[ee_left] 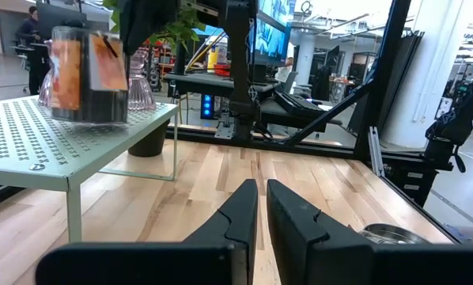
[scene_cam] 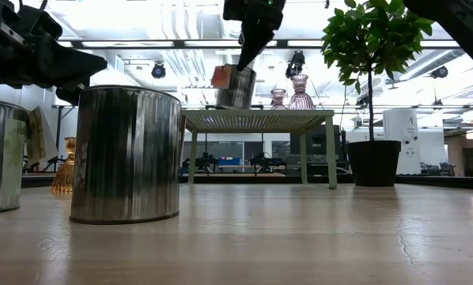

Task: Pick & Place candle stick holders
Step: Put the top scented candle can on the shelf

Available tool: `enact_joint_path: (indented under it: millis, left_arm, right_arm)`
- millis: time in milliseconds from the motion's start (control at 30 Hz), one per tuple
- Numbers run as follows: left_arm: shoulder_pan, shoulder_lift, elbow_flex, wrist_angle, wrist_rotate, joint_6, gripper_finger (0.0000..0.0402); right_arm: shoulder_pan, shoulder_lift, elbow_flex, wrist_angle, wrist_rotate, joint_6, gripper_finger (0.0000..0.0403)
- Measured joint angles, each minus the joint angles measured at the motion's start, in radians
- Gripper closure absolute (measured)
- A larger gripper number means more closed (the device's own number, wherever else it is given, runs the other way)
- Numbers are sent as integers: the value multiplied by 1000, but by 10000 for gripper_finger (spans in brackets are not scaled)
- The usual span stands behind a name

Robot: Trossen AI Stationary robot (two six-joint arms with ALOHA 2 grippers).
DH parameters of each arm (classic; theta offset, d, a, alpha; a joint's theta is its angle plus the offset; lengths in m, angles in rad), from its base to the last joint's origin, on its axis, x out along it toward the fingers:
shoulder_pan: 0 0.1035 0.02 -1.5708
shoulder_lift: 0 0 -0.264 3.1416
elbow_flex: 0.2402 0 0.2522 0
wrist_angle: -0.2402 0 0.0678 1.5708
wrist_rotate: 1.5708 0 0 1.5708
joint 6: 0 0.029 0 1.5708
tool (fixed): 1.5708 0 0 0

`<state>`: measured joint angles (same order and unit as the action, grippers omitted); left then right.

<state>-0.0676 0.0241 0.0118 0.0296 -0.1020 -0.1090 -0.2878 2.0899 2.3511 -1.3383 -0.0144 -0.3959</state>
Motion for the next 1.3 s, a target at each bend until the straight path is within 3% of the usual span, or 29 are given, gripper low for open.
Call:
enact_joint_path:
  millis: [1133,1300]
  left_arm:
    - [0,0,0,0,0,0,367]
    - [0,0,0,0,0,0,367]
  right_arm:
    - [3,-1,-52,72,17,-9,394]
    - [2,-1,-50,93,17,0,380]
